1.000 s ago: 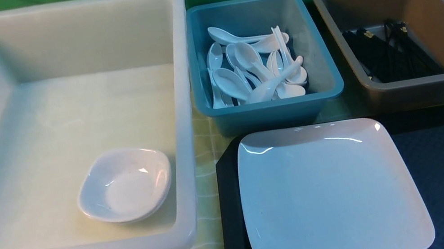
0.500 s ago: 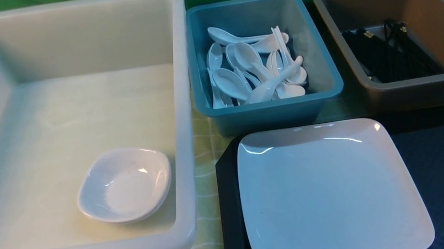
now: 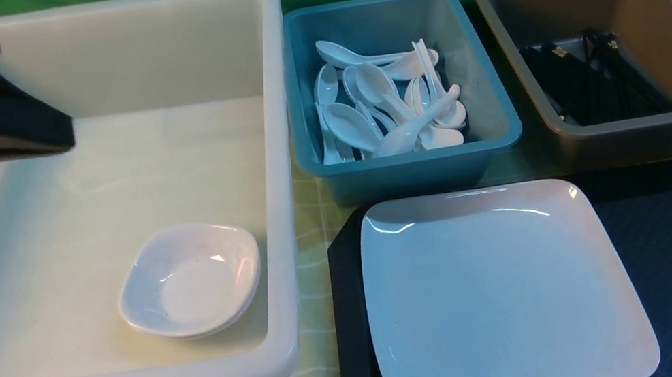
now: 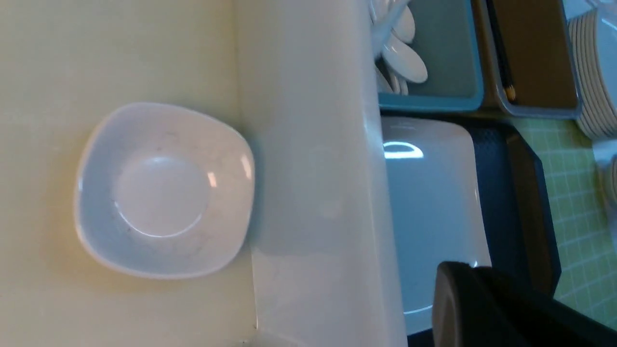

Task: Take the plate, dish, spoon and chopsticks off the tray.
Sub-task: Use the right arm to grab a plate from the dinner plate

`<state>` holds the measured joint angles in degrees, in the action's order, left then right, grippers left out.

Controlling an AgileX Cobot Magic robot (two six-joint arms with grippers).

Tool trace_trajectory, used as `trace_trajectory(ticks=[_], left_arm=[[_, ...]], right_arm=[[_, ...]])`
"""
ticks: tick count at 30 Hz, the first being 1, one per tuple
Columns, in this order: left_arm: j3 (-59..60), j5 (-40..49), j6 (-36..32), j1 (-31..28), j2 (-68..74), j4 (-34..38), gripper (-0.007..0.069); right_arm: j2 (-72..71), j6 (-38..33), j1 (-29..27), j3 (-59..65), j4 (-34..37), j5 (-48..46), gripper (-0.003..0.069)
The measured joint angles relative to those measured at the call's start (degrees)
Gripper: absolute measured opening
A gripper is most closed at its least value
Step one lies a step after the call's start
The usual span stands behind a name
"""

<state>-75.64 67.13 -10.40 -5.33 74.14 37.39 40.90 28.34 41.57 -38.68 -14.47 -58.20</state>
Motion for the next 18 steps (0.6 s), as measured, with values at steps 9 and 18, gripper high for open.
trace_trajectory(ticks=[9,18], left_arm=[[0.0,-1.2,4.3,6.4,0.0,-7.5,-0.0001],[0.0,-1.2,4.3,6.4,0.0,-9.3,0.0004]], right_arm=[[8.0,-1.7,-8.1,0.0,0.5,3.4,-0.0006],[26.1,-34.1,-31.6,0.0,27.7,9.9,-0.0006]])
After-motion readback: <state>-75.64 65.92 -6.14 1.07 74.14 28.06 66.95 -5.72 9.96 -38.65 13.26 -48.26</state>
